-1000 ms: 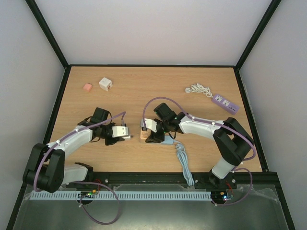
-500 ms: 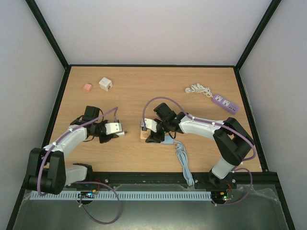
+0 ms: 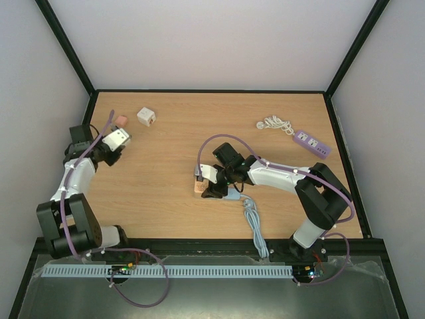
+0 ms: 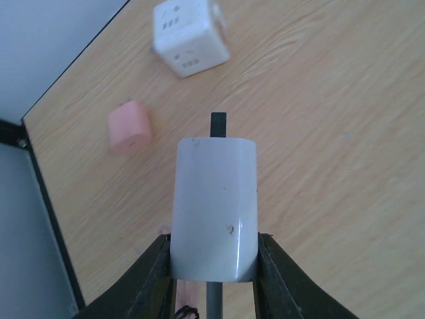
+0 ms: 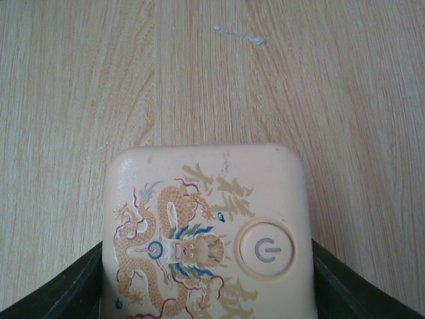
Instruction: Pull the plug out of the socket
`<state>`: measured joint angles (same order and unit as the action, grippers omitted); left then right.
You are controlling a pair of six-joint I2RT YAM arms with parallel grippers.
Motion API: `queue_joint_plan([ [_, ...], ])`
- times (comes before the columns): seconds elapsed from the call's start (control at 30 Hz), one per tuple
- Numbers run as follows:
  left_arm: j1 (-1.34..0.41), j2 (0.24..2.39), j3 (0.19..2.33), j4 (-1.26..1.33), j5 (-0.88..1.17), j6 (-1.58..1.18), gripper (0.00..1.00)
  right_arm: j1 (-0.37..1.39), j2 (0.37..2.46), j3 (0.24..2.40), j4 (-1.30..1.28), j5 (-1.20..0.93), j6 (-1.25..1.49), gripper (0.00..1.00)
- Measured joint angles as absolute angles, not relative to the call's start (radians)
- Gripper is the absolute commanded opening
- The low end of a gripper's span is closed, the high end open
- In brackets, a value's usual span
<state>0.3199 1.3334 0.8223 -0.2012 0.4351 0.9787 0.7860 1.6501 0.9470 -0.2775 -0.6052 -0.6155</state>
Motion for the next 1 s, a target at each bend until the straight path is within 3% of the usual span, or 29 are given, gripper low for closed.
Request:
queue_joint_plan([
  [0.4,0.311,1.596,0.823,0.078,0.176,0.915,0.08,0.786,1.65,0.947,-0.278,-0.605,-0.608,0.1],
  [0.8,0.169,1.795,0.879,0.249,0.02,0.884,0.08,0.785,1.65,0.951,-0.283,-0.602,-0.6,0.14],
  [1.0,0.115,1.847,0.888,0.32,-0.065,0.882,0.2,0.785,1.651,0.953,-0.285,-0.599,-0.595,0.14],
])
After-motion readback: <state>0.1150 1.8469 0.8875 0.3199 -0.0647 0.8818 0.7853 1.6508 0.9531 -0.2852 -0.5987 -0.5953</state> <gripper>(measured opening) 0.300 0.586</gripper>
